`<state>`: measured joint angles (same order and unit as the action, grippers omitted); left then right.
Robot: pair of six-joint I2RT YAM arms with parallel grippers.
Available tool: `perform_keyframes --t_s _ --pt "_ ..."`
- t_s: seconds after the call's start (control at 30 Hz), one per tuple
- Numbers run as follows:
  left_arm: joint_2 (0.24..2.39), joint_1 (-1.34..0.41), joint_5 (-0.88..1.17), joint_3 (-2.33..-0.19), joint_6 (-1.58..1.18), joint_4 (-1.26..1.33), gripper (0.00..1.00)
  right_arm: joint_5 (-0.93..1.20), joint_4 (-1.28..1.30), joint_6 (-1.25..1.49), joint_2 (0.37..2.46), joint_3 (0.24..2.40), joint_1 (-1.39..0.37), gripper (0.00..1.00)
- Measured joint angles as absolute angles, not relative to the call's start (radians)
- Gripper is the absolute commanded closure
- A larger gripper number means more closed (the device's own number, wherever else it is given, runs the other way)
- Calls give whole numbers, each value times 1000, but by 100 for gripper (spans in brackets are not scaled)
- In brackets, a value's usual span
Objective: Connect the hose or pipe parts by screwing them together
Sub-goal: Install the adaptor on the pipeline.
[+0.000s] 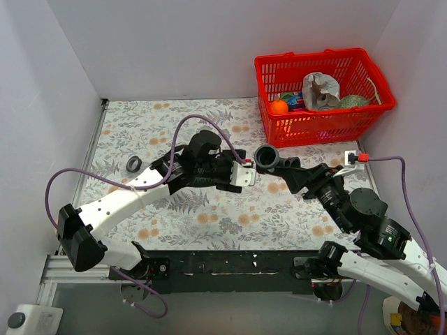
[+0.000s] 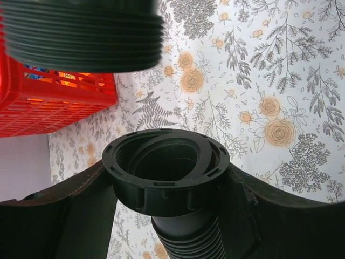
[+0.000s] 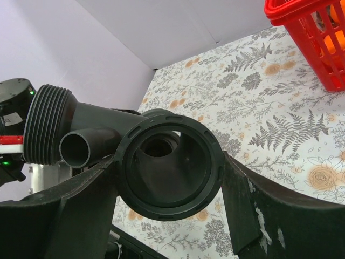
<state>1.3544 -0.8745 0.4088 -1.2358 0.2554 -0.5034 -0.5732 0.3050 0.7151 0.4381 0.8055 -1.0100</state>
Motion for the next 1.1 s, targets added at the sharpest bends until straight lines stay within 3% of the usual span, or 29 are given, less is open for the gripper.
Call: perform_keyframes --t_s 0.43,1.1 --pt "1373 -880 417 -1310 3 -511 85 -529 302 771 457 757 -1010 99" --pt "1276 -885 471 -1117 -163 -325 84 -430 348 849 558 816 -990 99"
